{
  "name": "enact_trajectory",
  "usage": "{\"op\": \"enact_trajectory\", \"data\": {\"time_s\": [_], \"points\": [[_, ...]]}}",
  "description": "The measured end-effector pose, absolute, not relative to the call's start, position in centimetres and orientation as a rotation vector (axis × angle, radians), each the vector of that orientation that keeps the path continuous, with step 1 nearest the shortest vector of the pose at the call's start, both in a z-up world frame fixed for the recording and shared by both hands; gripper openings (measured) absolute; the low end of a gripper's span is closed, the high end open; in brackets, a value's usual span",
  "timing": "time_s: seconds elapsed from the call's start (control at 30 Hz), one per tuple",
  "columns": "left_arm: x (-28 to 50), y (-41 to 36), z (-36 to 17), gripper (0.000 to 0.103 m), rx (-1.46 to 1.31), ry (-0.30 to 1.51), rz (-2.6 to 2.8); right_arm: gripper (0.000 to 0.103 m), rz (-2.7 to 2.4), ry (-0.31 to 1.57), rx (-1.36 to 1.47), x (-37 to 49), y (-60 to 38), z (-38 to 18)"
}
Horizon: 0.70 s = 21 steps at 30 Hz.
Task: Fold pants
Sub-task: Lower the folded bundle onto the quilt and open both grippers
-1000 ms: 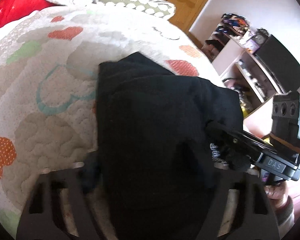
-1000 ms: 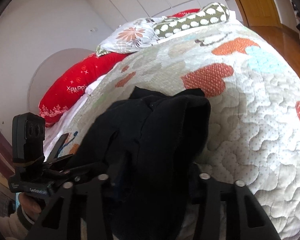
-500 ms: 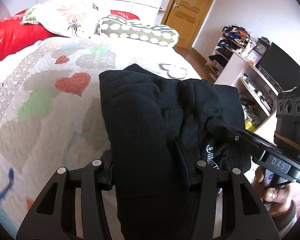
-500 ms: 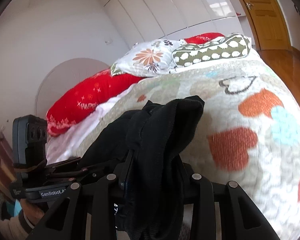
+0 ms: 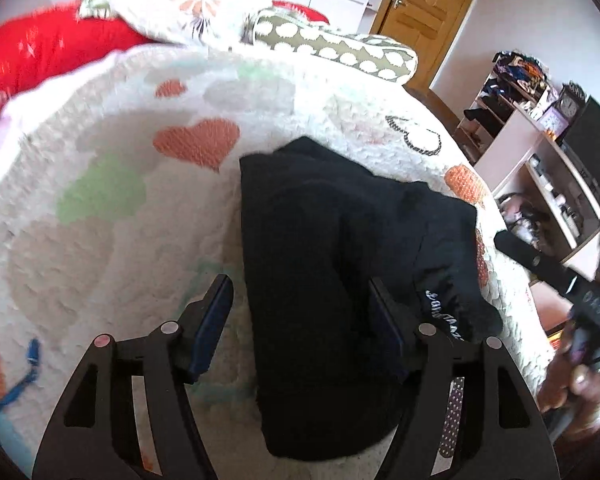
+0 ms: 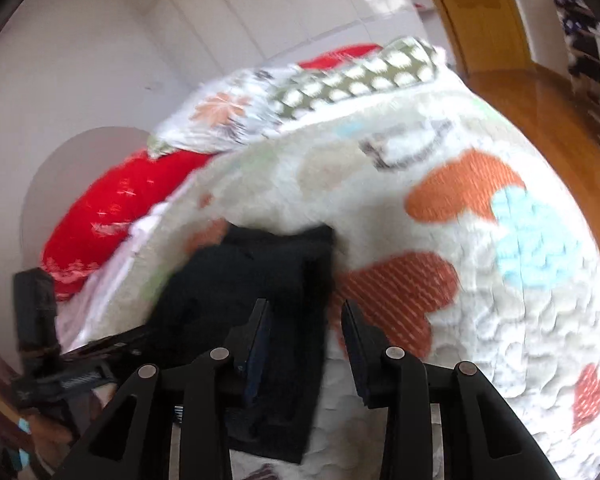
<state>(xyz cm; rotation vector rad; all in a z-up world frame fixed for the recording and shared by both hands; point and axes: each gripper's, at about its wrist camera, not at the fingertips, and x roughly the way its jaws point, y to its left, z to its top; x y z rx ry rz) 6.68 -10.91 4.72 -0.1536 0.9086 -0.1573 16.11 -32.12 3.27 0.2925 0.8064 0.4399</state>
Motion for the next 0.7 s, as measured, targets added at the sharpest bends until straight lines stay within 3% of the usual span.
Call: {"op": "enact_trajectory", "data": {"time_s": [0.2,0.5,0.7], "points": [[6.7,-12.0,5.2,0.068,-0.095,0.869,-0.104,0.035,0.521,0.754,0.134,16.2,-27.4,6.3],[7.8,-12.8,2.8,0.071,-0.075,0.892,-0.088,0.035,0.447,0.864,0.023,19.3,-24.9,1.2],[7.2,-13.2,3.5,0.071,-0.052,0.88,-0.068,0.035,0.457,0.857,0.045,18.7,-25.5,1.7]]}}
